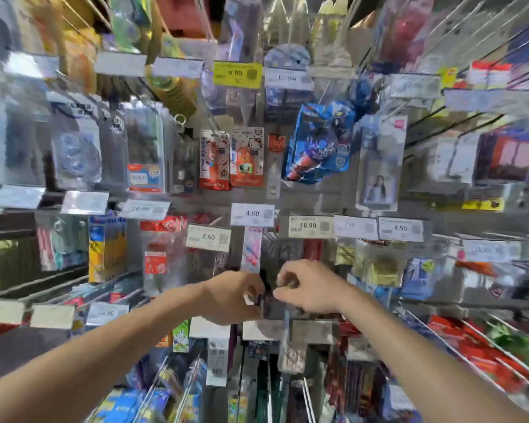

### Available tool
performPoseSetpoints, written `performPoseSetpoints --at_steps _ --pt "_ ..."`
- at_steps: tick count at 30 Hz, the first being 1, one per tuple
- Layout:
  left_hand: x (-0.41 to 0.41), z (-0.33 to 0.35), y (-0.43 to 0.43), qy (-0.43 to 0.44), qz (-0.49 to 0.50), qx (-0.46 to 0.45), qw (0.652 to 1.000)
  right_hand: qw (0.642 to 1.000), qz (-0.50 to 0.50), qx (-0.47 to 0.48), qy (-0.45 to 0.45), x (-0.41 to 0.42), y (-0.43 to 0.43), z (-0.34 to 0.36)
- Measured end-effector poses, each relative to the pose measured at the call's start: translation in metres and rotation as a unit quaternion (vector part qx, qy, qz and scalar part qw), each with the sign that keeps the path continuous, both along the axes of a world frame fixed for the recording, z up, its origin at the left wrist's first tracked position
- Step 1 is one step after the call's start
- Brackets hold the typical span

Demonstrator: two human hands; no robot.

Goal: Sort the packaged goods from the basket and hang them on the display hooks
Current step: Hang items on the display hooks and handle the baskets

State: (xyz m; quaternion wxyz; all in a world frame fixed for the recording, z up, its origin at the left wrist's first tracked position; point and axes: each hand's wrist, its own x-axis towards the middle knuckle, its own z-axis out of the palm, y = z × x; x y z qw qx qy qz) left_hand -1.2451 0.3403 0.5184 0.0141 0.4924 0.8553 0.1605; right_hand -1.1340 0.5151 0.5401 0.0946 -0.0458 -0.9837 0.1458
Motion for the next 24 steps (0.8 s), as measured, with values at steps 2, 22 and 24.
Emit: performPoseSetpoints --at_steps 2,22,24 --pt "0.01 0.03 0.005 0.029 -0.01 -0.048 0.998 0.997 0.036 0.005 -0.067 0.011 -0.006 0.03" --pt "0.124 0.365 -0.018 0.079 -0.114 -0.028 0.99 0.976 -0.171 -0.128 0.043 0.169 -0.066 0.308" --pt "0.147 0.36 -0.018 0.038 -0.153 -0.046 0.986 0.971 -0.211 -0.11 0.03 0.203 -0.077 0.3"
